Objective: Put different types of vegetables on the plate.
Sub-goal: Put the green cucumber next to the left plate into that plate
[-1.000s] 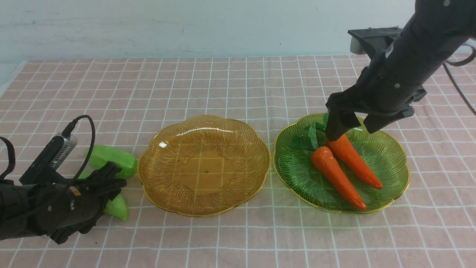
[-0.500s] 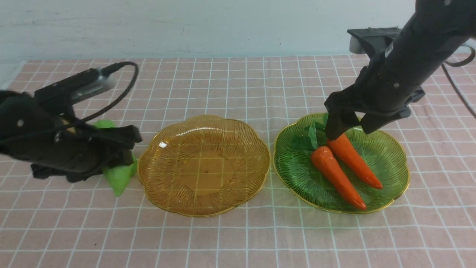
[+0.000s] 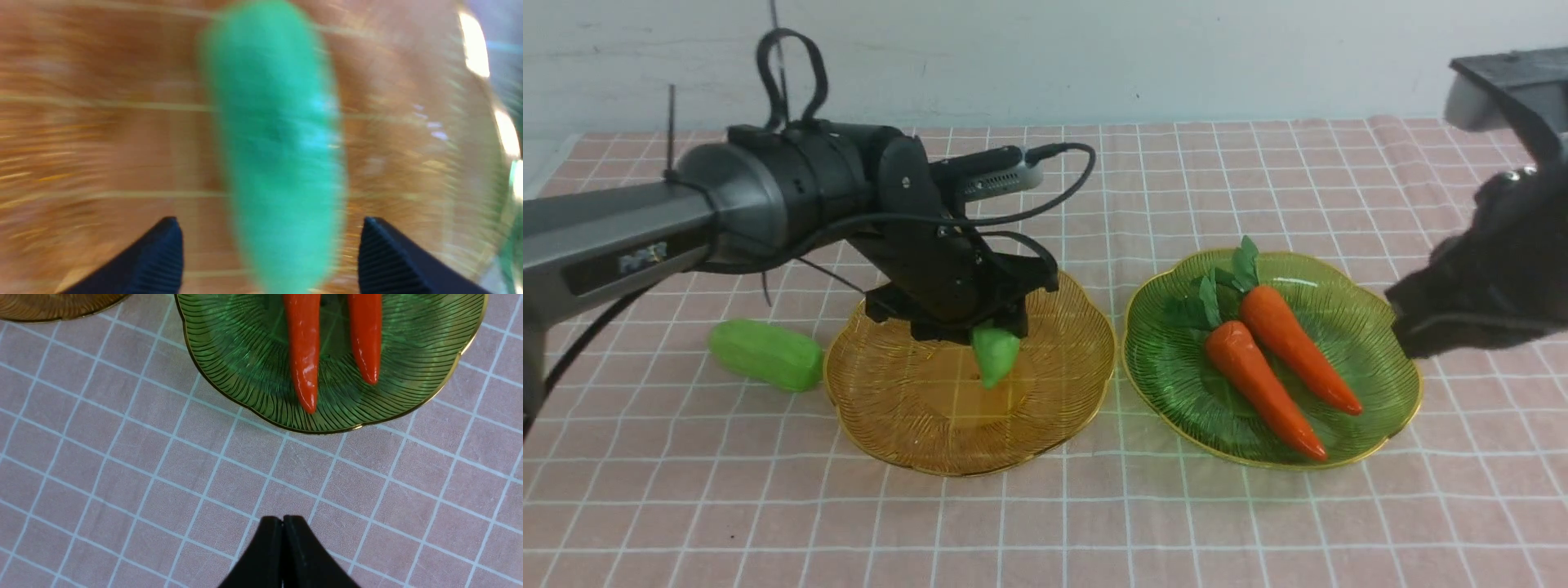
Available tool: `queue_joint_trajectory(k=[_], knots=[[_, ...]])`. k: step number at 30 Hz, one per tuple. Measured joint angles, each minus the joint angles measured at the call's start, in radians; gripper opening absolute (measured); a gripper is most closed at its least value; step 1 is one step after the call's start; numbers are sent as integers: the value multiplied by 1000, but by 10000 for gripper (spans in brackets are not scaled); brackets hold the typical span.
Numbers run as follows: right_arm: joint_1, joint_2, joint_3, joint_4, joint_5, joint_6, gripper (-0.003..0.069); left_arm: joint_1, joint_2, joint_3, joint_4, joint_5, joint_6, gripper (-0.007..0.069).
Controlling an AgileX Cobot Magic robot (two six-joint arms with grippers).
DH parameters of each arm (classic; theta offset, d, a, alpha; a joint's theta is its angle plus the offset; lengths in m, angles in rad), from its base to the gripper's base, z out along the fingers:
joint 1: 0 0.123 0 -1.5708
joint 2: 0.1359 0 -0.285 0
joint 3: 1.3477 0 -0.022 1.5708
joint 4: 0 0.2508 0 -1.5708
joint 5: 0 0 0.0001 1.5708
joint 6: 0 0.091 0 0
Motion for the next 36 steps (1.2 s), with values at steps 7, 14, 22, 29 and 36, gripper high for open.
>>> queue_joint_trajectory(k=[7,14,22,29,36], knots=[[0,0,5,16,-1,0,-15,312,-14,-47,75,243,-136,566],[0,0,6,18,-1,0,-15,405,-9,-47,138,271,-233,566],[0,0,6,20,-1,0,-15,391,97,-55,122,140,-309,566],[0,0,6,36,-1,-4,-15,389,129,-54,120,147,-169,376],[0,0,6,34,-1,-15,-15,347,-10,-115,127,246,39,314]])
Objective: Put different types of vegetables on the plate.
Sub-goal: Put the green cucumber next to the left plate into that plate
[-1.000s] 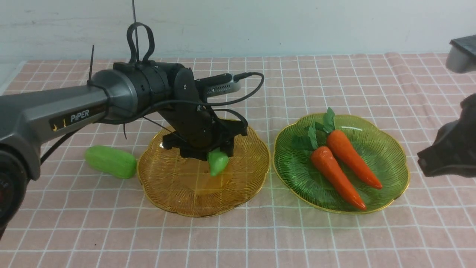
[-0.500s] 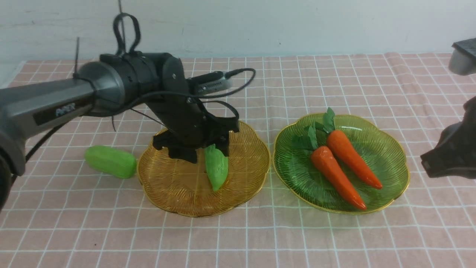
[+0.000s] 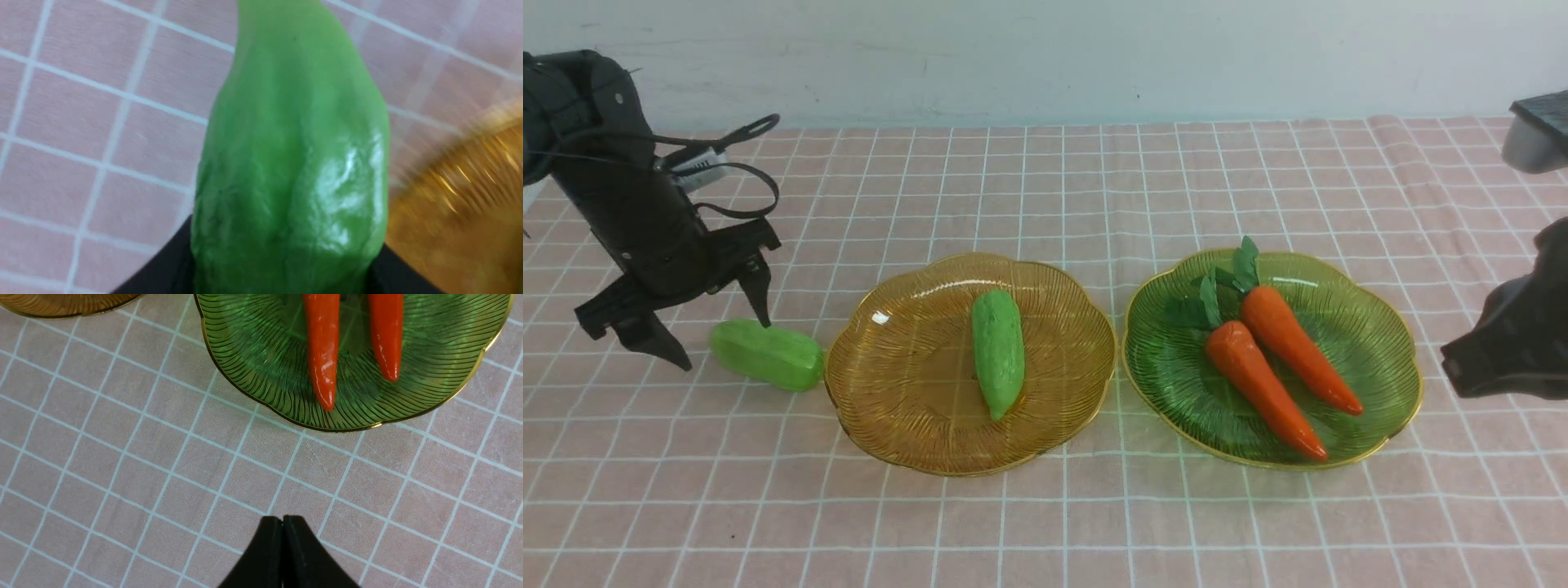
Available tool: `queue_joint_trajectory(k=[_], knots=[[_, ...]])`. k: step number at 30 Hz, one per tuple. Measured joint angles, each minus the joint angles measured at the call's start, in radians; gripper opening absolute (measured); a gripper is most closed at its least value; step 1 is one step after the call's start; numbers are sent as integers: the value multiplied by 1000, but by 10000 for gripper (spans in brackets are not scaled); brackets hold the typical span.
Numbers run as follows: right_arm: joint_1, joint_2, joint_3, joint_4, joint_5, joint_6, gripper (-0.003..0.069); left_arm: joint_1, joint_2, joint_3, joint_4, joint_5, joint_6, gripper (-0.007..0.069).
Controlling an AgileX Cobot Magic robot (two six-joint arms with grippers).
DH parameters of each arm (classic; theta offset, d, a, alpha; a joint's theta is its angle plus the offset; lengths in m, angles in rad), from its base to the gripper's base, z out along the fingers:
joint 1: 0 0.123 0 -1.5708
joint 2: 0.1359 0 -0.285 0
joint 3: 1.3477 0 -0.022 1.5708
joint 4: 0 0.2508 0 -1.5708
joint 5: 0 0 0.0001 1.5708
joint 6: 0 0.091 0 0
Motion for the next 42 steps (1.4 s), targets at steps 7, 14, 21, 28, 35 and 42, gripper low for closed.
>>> queue_joint_trajectory(k=[7,14,21,28,35,42], knots=[[0,-2,0,-19,0,-9,-15,-311,50,-7,43,34,66,318],[0,-166,1,-18,0,43,-15,-373,97,-7,129,0,68,394],[0,-599,95,-19,9,85,-15,-373,97,-7,136,-6,65,521],[0,-893,531,-13,-483,67,-15,-373,55,-7,177,-2,64,306],[0,-897,722,-13,-851,65,-15,-373,-73,-7,211,1,63,15],[0,-897,731,-13,-881,63,-15,-373,-126,-7,212,8,65,-3]])
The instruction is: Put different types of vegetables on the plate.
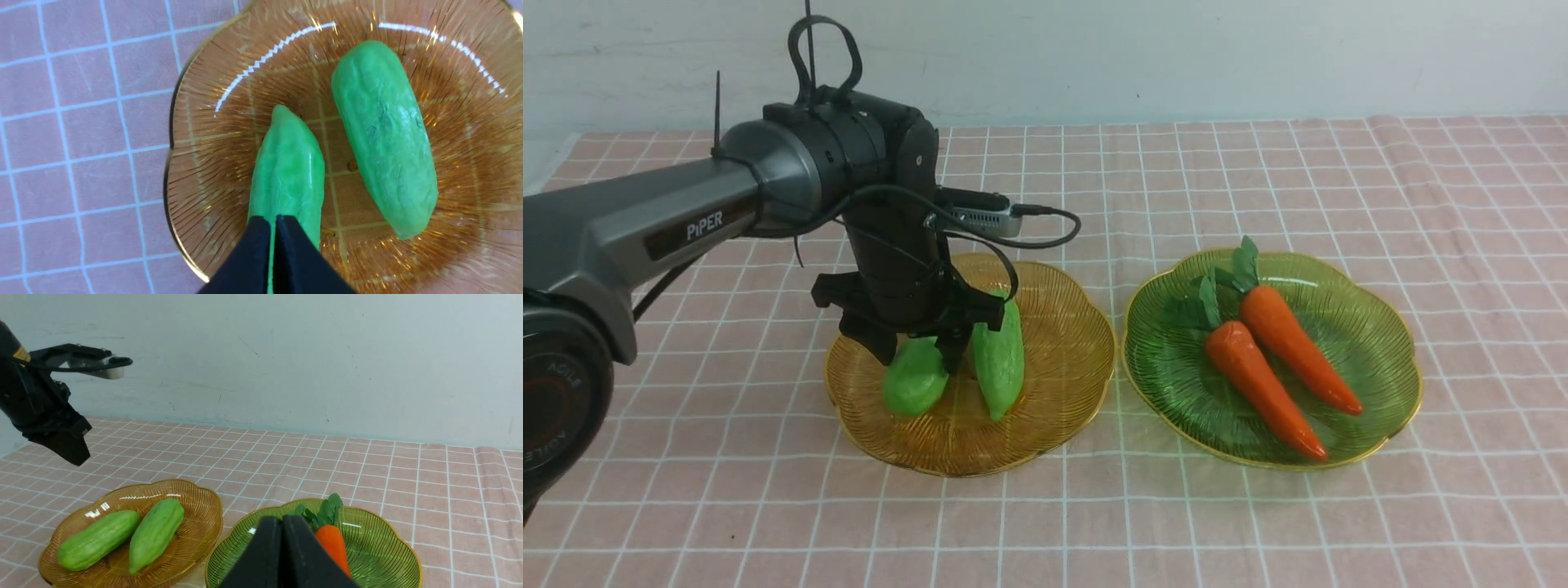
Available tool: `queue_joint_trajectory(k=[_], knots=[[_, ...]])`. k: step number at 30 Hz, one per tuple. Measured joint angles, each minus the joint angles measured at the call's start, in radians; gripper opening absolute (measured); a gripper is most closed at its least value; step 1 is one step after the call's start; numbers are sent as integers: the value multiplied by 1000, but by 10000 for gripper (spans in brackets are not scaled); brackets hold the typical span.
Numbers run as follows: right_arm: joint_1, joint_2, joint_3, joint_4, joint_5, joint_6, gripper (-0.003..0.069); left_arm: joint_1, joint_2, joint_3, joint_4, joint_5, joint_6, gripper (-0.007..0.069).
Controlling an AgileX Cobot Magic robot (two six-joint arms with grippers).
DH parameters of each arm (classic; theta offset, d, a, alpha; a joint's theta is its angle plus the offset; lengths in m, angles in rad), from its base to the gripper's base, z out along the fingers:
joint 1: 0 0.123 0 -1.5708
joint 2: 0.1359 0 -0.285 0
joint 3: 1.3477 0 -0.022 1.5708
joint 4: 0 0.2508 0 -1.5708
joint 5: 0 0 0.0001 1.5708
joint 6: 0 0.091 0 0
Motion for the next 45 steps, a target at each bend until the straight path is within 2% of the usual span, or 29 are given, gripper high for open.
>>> queue_joint_trajectory(k=[8,14,20,30,35,45], knots=[[0,0,0,2,12,0,-15,0,-61,0,41,40,7,-3],[0,-3,4,2,14,0,-15,0,-127,0,91,136,9,-3],[-6,-79,73,1,-16,0,-15,0,-142,0,147,162,10,-3],[-152,-286,285,-2,-32,0,-15,0,-146,0,172,162,10,-3],[-223,-332,387,-41,-32,0,-15,0,-205,2,146,162,13,-3],[-242,-332,449,-125,-14,-3,-15,0,-464,40,124,178,52,-3]])
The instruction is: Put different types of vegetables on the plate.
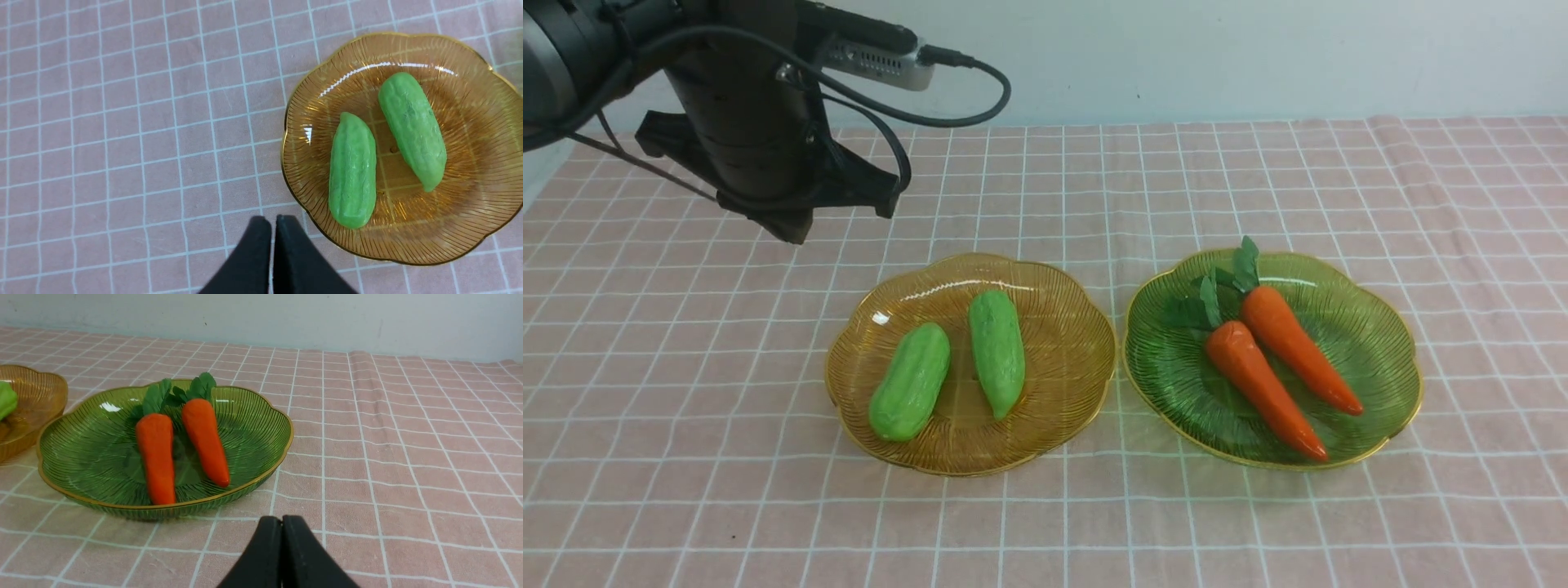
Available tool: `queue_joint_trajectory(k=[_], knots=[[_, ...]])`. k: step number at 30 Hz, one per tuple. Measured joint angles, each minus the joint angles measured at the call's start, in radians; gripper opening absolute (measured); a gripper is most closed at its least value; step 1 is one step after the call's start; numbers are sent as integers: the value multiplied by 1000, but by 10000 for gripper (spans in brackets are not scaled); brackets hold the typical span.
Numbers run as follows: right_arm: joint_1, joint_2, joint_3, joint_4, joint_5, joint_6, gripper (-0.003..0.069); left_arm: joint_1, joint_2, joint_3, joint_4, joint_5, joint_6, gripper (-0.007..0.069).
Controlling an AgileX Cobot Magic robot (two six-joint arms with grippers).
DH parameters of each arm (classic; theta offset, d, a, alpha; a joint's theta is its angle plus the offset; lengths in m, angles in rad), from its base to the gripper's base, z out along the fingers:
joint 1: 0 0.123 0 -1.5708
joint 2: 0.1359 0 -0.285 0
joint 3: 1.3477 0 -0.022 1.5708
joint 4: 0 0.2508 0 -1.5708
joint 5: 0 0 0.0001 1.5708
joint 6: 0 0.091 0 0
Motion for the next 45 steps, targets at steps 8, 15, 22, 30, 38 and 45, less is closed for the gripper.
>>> queue_joint_trajectory(k=[8,15,22,30,38,45], knots=[[0,0,0,0,24,0,-15,0,-281,174,0,3,7,-3],[0,0,0,0,25,0,-15,0,-623,473,-9,-15,-15,-3],[0,0,0,0,25,0,-15,0,-1074,955,-21,-490,-81,-3],[0,0,0,0,25,0,-15,0,-1386,1360,-13,-1025,-86,-3],[0,0,0,0,25,0,-15,0,-1410,1524,28,-1040,-79,-3],[0,0,0,0,25,0,-15,31,-1410,1561,32,-959,-63,-3]])
